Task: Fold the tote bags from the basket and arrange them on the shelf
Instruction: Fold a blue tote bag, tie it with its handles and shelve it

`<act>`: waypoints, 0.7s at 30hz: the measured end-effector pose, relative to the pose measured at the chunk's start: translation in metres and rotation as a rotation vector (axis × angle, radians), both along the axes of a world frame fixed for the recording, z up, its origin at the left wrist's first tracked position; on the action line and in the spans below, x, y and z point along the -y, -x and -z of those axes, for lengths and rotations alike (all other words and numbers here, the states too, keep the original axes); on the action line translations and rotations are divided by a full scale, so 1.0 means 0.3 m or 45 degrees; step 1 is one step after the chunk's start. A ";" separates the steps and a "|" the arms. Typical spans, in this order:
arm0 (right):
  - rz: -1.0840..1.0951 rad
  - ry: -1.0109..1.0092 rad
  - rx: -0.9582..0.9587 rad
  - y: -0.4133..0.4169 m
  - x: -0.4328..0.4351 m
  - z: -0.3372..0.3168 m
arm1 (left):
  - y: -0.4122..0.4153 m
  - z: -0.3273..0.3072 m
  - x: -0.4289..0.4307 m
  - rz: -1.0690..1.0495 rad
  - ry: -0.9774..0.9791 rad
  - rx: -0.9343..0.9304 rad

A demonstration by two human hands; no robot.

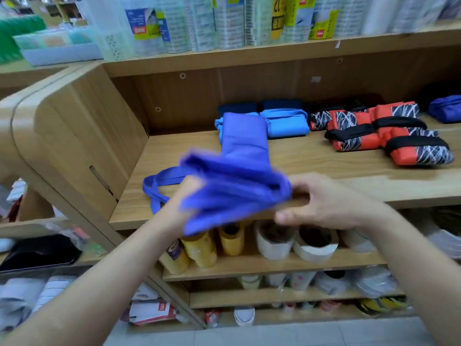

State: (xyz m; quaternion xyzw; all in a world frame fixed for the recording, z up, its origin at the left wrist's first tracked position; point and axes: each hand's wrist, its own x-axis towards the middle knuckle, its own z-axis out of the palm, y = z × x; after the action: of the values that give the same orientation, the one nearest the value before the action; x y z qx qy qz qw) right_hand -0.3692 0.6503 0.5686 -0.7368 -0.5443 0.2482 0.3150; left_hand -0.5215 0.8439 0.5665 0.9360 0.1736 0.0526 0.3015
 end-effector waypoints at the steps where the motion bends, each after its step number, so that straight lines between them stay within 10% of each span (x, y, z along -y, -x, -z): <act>1: 0.148 -0.133 -0.077 0.021 -0.012 0.015 | 0.003 0.009 0.007 -0.087 0.032 0.080; 11: 0.763 -0.453 0.199 0.111 -0.115 0.084 | -0.034 0.008 0.080 -0.534 -0.529 0.137; 15: 0.728 -0.262 0.395 0.107 -0.136 0.081 | -0.034 0.034 0.073 -0.079 -1.027 0.312; 21: 0.630 -0.037 0.355 0.063 -0.139 0.034 | -0.030 0.035 0.049 0.189 -0.667 -0.098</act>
State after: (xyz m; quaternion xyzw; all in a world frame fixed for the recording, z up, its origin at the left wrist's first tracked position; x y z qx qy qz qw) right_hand -0.3882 0.6919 0.5583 -0.8697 -0.3897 0.0523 0.2984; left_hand -0.5125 0.8294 0.5561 0.9936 0.0965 0.0379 0.0455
